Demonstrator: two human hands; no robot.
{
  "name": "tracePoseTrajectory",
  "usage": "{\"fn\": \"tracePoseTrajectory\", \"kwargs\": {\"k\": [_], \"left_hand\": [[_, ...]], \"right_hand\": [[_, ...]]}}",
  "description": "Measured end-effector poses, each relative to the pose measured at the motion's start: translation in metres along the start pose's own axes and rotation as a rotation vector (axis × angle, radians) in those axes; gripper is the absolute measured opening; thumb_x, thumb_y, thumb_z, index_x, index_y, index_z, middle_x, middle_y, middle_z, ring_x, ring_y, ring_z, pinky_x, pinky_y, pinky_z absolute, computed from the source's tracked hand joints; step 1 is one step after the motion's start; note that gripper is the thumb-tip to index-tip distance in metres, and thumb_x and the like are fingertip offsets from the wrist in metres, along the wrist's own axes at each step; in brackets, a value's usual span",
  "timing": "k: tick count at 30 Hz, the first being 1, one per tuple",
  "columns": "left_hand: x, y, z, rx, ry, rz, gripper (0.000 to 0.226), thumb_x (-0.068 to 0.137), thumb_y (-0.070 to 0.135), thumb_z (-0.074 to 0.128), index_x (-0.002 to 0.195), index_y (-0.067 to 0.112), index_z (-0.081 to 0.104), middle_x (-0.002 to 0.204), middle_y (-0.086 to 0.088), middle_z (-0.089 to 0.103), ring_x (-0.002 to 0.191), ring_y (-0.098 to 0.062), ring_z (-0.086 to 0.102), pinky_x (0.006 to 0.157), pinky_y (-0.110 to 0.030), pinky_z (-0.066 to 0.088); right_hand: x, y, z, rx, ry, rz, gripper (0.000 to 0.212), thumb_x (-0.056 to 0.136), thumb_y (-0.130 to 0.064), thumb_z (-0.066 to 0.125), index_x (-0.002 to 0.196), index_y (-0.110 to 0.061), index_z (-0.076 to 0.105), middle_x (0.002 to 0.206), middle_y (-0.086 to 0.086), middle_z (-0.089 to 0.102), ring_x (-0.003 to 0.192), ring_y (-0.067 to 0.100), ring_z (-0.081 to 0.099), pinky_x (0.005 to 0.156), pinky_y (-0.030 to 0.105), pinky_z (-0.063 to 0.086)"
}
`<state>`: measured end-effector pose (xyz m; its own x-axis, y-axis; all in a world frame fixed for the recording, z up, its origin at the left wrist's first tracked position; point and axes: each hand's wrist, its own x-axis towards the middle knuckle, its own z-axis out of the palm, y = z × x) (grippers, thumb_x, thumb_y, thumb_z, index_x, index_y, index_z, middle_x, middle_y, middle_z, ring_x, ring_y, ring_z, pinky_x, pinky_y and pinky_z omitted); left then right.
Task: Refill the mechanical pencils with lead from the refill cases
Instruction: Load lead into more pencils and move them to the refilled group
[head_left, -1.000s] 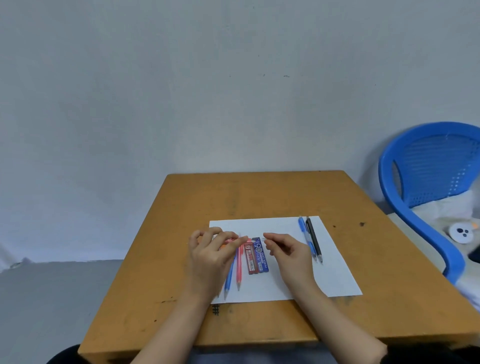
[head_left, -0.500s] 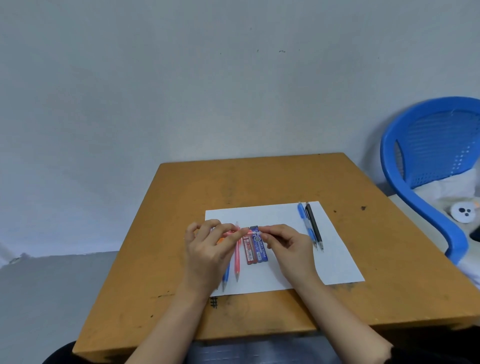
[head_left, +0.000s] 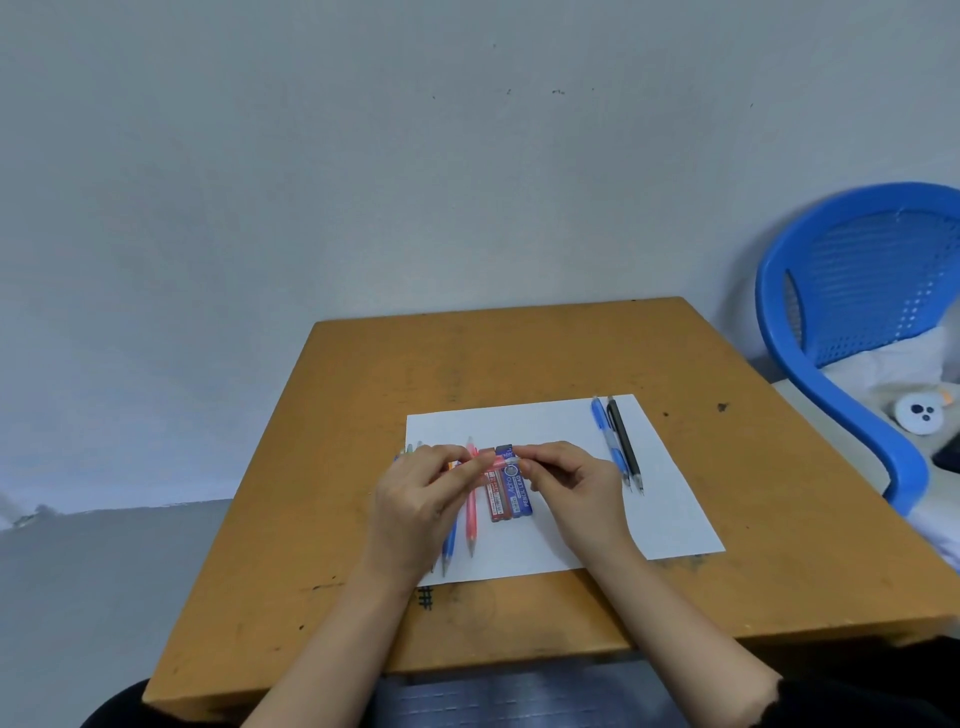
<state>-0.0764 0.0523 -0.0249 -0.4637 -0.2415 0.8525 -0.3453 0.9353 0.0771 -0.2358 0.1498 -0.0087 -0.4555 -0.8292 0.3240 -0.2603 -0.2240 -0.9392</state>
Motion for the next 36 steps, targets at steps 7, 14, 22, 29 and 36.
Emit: {"fn": "tracePoseTrajectory", "kwargs": {"k": [7,14,22,29,36], "left_hand": [[0.002,0.004,-0.002,-0.024,-0.012,0.003,0.023,0.091,0.028,0.063,0.1,0.011,0.076,0.087,-0.007,0.07,0.072,-0.017,0.061,0.057,-0.031,0.051],[0.0,0.006,-0.003,-0.036,0.027,-0.014,0.018,0.085,0.021,0.074,0.096,0.007,0.075,0.091,-0.006,0.072,0.08,-0.016,0.063,0.068,-0.028,0.052],[0.008,0.013,-0.001,-0.039,0.04,0.06,0.019,0.087,0.01,0.067,0.105,0.012,0.072,0.094,-0.008,0.069,0.079,-0.021,0.063,0.065,-0.033,0.048],[0.022,0.033,-0.015,-0.315,-0.089,-0.399,0.018,0.083,0.01,0.073,0.1,0.015,0.075,0.088,0.005,0.071,0.084,-0.002,0.063,0.07,-0.009,0.047],[0.035,0.057,-0.035,-0.835,-0.23,-1.131,0.014,0.088,0.009,0.065,0.097,0.003,0.074,0.073,-0.006,0.074,0.066,-0.017,0.07,0.066,-0.024,0.057]], "right_hand": [[-0.001,-0.003,0.002,0.026,-0.054,-0.017,0.028,0.084,-0.003,0.067,0.092,-0.031,0.07,0.089,-0.009,0.072,0.09,0.007,0.067,0.075,0.019,0.054],[0.0,-0.006,0.001,0.134,-0.068,0.096,0.025,0.085,-0.005,0.066,0.095,-0.027,0.07,0.091,-0.008,0.073,0.094,0.008,0.068,0.076,0.021,0.055],[0.001,-0.011,0.0,0.323,-0.099,0.242,0.016,0.083,-0.005,0.066,0.093,-0.014,0.073,0.09,0.0,0.075,0.09,0.013,0.07,0.075,0.022,0.054],[0.012,-0.017,0.001,0.766,0.008,0.358,0.01,0.092,-0.006,0.05,0.092,-0.007,0.06,0.085,0.012,0.067,0.081,0.021,0.065,0.072,0.027,0.055],[0.02,-0.033,-0.005,1.047,0.083,0.381,0.016,0.095,-0.033,0.045,0.098,-0.018,0.052,0.068,0.005,0.054,0.063,0.019,0.055,0.066,0.033,0.05]]}}
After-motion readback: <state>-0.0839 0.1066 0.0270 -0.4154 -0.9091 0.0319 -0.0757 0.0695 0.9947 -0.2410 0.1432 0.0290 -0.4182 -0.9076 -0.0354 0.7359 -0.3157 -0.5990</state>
